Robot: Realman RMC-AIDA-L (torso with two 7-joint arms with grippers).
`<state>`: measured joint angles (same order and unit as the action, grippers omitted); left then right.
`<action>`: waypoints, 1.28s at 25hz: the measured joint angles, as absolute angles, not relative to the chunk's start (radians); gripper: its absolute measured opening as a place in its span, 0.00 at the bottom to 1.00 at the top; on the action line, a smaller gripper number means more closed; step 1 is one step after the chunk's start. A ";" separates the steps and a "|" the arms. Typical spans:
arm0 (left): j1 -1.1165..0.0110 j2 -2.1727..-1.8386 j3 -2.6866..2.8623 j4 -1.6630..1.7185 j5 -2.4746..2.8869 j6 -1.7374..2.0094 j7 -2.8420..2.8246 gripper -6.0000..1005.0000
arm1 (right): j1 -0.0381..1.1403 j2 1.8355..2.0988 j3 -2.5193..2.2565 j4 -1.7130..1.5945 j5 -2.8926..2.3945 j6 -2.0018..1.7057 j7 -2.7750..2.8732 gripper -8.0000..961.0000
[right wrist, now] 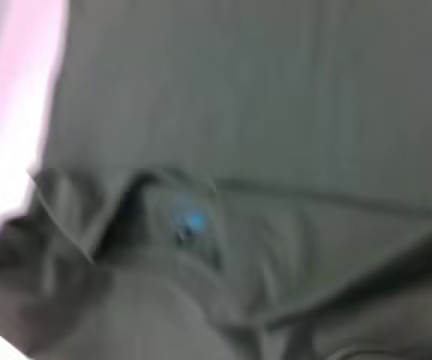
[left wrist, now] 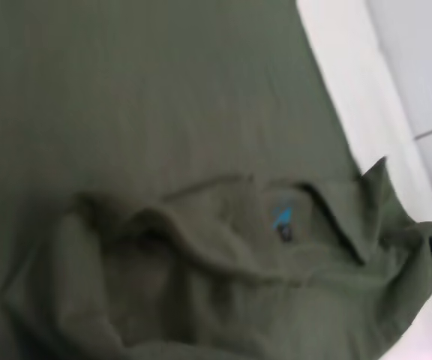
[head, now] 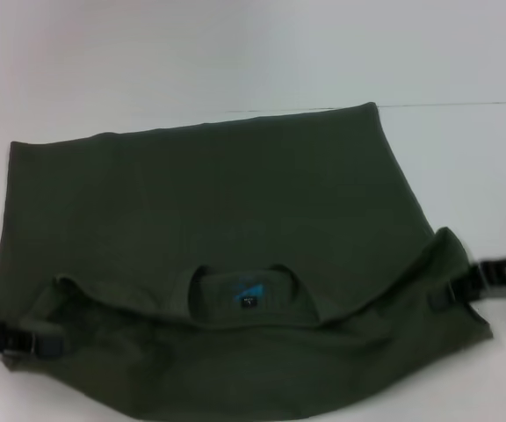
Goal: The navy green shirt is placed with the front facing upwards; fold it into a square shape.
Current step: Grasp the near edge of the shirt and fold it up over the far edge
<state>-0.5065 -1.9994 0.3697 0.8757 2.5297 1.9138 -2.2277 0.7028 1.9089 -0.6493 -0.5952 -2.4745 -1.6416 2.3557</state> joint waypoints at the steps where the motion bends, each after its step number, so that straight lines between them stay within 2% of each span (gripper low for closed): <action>1: -0.511 -1.999 0.361 0.875 2.522 1.910 -2.228 0.05 | 0.704 1.906 -0.638 -0.595 -2.459 -1.641 2.356 0.06; 12: -0.551 -1.966 0.221 0.853 2.427 1.811 -2.248 0.05 | 0.704 1.892 -0.515 -0.583 -2.276 -1.524 2.385 0.06; 17: -0.552 -1.961 0.202 0.829 2.350 1.727 -2.248 0.05 | 0.693 1.895 -0.506 -0.568 -2.161 -1.434 2.375 0.06; 20: -0.553 -1.963 0.203 0.800 2.302 1.674 -2.241 0.05 | 0.696 1.905 -0.511 -0.556 -2.131 -1.376 2.364 0.06; 25: -0.555 -1.975 0.204 0.756 2.222 1.580 -2.217 0.05 | 0.702 1.940 -0.504 -0.550 -2.088 -1.282 2.333 0.06; 32: -0.557 -2.006 0.206 0.688 2.105 1.431 -2.153 0.05 | 0.698 1.977 -0.509 -0.537 -2.007 -1.150 2.270 0.06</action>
